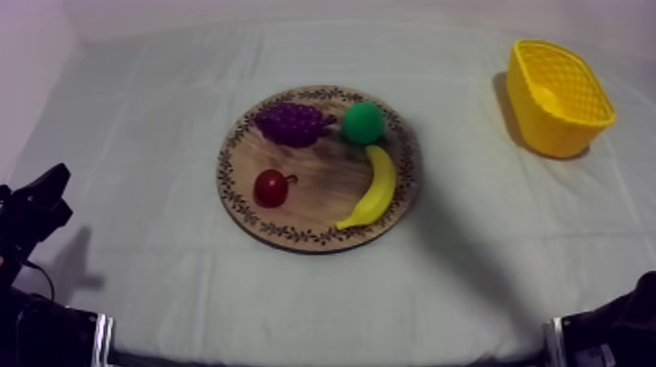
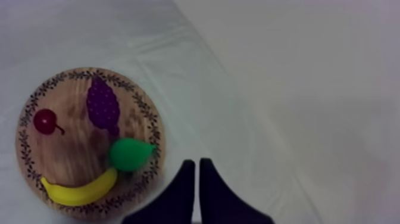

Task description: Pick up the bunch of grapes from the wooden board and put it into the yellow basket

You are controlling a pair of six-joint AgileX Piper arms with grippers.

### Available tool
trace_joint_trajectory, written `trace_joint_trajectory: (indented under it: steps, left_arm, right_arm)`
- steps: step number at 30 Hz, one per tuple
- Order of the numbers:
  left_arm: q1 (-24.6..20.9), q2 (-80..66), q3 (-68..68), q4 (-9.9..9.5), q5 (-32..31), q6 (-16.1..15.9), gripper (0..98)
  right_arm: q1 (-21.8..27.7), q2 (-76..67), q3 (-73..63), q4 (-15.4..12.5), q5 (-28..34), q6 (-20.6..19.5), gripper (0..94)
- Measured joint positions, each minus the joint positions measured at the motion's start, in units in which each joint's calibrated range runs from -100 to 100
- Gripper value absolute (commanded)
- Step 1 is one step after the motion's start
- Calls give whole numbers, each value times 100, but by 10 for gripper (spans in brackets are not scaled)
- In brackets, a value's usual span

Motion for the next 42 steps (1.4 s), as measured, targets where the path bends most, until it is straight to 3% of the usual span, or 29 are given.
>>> trace_joint_trajectory:
  steps: [11,21,29,37,42]
  left_arm:
    - [0,0,0,0,0,0,1]
    - [0,0,0,0,0,0,1]
    - [0,0,0,0,0,0,1]
    - [0,0,0,0,0,0,1]
    - [0,0,0,0,0,0,1]
  right_arm:
    - [-362,1630,-1383,99,539,-88,4]
    - [-494,2883,-1829,127,803,46,4]
    - [-416,3514,-2268,-256,1164,498,4]
    - [-274,3882,-2589,-839,1517,944,4]
    - [-176,3961,-2644,-1197,1605,1140,61]
